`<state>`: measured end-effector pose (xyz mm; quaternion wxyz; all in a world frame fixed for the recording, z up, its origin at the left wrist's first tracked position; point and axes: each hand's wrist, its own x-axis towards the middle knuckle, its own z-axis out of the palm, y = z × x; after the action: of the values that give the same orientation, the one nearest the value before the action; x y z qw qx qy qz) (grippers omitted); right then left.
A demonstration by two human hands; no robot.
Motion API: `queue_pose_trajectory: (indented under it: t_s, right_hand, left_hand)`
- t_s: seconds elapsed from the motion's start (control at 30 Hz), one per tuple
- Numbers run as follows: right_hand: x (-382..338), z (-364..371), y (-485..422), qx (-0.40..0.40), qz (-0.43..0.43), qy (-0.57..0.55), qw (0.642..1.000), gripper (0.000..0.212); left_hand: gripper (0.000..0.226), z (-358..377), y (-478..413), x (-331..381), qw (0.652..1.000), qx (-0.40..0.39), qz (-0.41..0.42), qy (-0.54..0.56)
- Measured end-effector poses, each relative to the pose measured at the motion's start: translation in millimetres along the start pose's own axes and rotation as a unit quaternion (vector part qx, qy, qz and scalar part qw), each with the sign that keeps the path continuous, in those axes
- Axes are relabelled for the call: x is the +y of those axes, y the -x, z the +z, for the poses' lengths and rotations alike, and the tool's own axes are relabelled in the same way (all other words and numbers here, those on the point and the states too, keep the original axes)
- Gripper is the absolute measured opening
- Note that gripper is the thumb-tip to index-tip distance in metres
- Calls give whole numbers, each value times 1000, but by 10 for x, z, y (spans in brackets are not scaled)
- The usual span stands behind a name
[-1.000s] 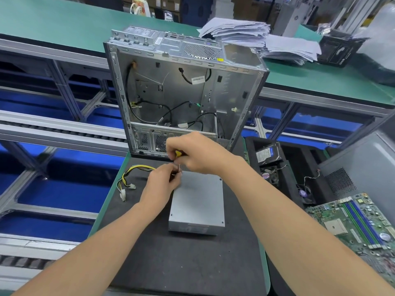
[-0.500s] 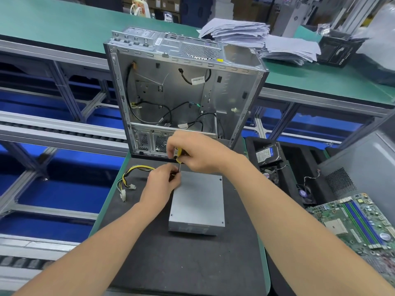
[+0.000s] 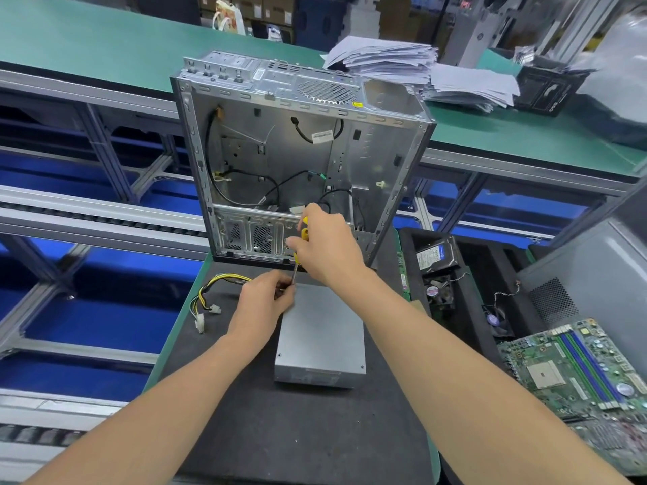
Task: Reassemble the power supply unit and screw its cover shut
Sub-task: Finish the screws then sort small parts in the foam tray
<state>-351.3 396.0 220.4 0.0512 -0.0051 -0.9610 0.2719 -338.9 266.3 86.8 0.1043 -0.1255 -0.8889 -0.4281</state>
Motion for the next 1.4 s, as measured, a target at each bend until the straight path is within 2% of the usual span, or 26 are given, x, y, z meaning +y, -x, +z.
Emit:
queue_pose_trajectory:
  t_s: [0.1, 0.17, 0.23, 0.3, 0.5, 0.67, 0.87, 1.0, 1.07, 1.17, 1.27, 1.33, 1.4]
  right_hand:
    - [65, 13, 59, -11, -9, -13, 1000, 30]
    - [124, -78, 15, -30, -54, 6, 998, 23]
    - [153, -186, -18, -92, -108, -35, 989, 11]
    - [169, -223, 6, -147, -129, -85, 977, 14]
    - [84, -72, 59, -70, -90, -100, 988, 9]
    - [38, -37, 62, -39, -55, -101, 993, 21]
    - [155, -169, 122, -27, -71, -77, 994, 16]
    - [418, -311, 261, 3, -46, -80, 996, 17]
    - [624, -412, 311, -15, -25, -79, 996, 18]
    - [969, -578, 396, -108, -7, -92, 990, 20]
    - [1275, -678, 529, -188, -23, -23, 982, 28]
    - [1495, -708, 625, -205, -32, 12, 978, 29]
    - [1747, -748, 733, -200, -18, 0, 980, 24]
  left_hand:
    - [8, -5, -7, -6, 1000, -10, -5, 1]
    - [7, -12, -12, -3, 1000, -11, -5, -6]
    - [8, -16, -16, -1, 1000, -10, -5, -14]
    - [8, -16, -18, 2, 1000, -8, -5, -22]
    - [10, -30, -5, 26, 1000, -9, -9, -24]
    - [9, -37, -1, 33, 1000, -15, -14, -14]
    - [9, -65, -18, 27, 999, -32, -1, -19]
    - [11, -107, -65, 40, 995, -67, 11, -74]
    - [5, -135, -138, 106, 994, -64, -5, -87]
    - [11, -145, -224, 296, 998, -44, -9, -40]
    - [5, -30, -259, 621, 997, -50, 2, 55]
    - [4, 149, -259, 887, 986, -66, -42, 146]
    - [3, 407, -215, 1139, 971, -74, -88, 210]
